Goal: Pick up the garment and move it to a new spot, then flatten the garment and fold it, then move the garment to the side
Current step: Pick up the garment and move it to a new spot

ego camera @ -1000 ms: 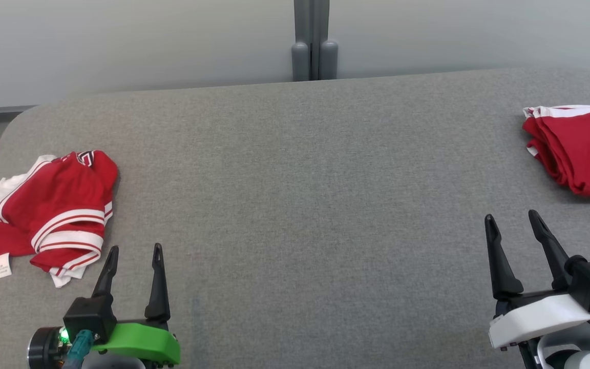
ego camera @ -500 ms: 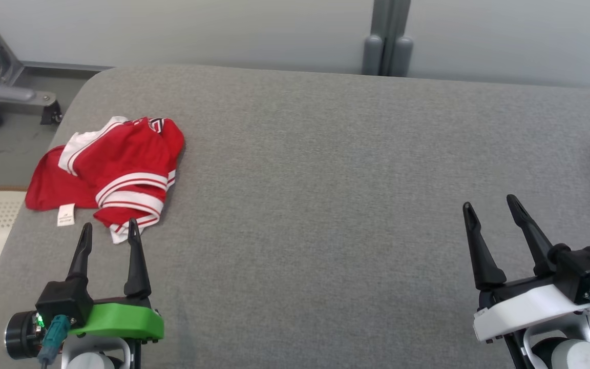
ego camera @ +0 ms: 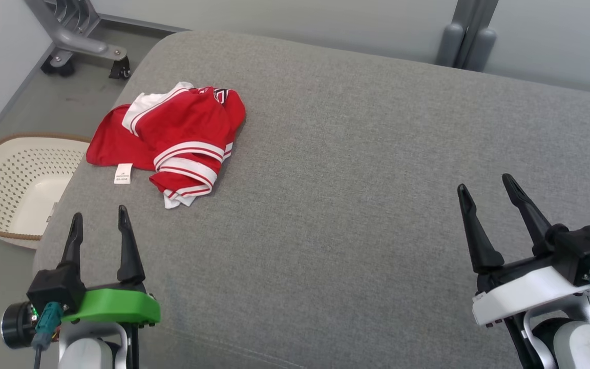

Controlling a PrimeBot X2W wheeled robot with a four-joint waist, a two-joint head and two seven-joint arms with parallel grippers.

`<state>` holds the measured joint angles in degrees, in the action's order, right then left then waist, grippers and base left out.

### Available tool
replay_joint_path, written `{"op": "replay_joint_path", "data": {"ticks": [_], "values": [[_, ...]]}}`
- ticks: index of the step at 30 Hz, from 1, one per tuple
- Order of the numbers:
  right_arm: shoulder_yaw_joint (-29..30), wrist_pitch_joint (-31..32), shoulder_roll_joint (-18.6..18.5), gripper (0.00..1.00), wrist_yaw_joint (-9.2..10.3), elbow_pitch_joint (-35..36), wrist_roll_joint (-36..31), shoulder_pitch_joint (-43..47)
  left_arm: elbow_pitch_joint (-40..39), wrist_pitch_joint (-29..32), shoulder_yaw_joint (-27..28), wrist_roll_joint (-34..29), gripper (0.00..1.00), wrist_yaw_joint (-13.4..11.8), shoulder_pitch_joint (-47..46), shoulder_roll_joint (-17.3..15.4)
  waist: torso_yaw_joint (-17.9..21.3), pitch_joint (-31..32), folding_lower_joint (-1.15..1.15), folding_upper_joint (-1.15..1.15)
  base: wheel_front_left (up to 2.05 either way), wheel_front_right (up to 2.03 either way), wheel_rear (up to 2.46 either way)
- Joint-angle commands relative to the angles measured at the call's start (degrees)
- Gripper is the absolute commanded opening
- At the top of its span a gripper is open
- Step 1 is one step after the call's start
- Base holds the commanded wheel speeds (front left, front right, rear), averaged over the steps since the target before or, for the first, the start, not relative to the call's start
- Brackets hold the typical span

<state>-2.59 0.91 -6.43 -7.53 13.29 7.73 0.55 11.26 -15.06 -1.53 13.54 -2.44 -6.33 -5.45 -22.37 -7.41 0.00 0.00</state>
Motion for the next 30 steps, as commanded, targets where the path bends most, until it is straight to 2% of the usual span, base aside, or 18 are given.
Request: {"op": "replay_joint_path", "data": {"ticks": [1,8,15,22,23,24,25,27,30], "values": [[0.0,0.4,-0.6,1.00,0.09,0.5,0.1,-1.1,0.6,-0.1,0.2,0.1,1.00,0.6,-2.3,0.5,0.4,-3.0,0.00,0.00,0.00,0.00,0.00],[0.2,1.8,-2.1,1.00,0.09,2.4,-0.4,-4.4,9.2,-0.1,-0.4,1.3,1.00,2.1,-12.2,1.7,3.7,-10.6,0.00,0.00,0.00,0.00,0.00],[-0.1,2.1,-3.1,1.00,0.09,2.6,-0.3,-7.5,28.1,-0.1,-0.8,1.6,1.00,4.7,-24.0,0.9,7.5,-16.8,0.00,0.00,0.00,0.00,0.00],[-0.2,0.7,-2.5,1.00,0.09,1.1,0.5,-8.8,43.7,-0.1,2.7,5.1,1.00,6.8,-31.1,-0.6,10.7,-18.4,0.00,0.00,0.00,0.00,0.00],[-0.2,0.4,-2.5,1.00,0.09,0.9,0.6,-8.8,45.0,0.0,2.9,5.4,0.60,7.1,-31.6,-0.9,10.9,-18.4,0.00,0.00,0.00,0.00,0.00],[-0.2,0.1,-2.5,1.00,0.09,0.6,0.4,-8.9,46.5,0.1,3.3,6.0,0.25,7.4,-31.9,-1.3,11.2,-18.3,0.00,0.00,0.00,0.00,0.00],[-0.3,-0.1,-2.2,1.00,0.09,0.3,0.4,-8.8,47.9,0.1,3.6,6.2,0.00,7.5,-32.0,-1.5,11.4,-18.1,0.00,0.00,0.00,0.00,0.00],[-0.5,-0.7,-2.1,1.00,0.09,-0.2,0.2,-8.9,50.0,0.2,4.1,6.2,0.00,7.2,-32.1,-2.3,11.8,-17.5,0.00,0.00,0.00,0.00,0.00],[-0.6,-1.5,-1.7,1.00,0.09,-0.8,0.2,-8.9,48.5,0.2,5.2,5.8,0.00,6.4,-31.5,-3.6,12.4,-16.4,0.00,0.00,0.00,0.00,0.00]]}}
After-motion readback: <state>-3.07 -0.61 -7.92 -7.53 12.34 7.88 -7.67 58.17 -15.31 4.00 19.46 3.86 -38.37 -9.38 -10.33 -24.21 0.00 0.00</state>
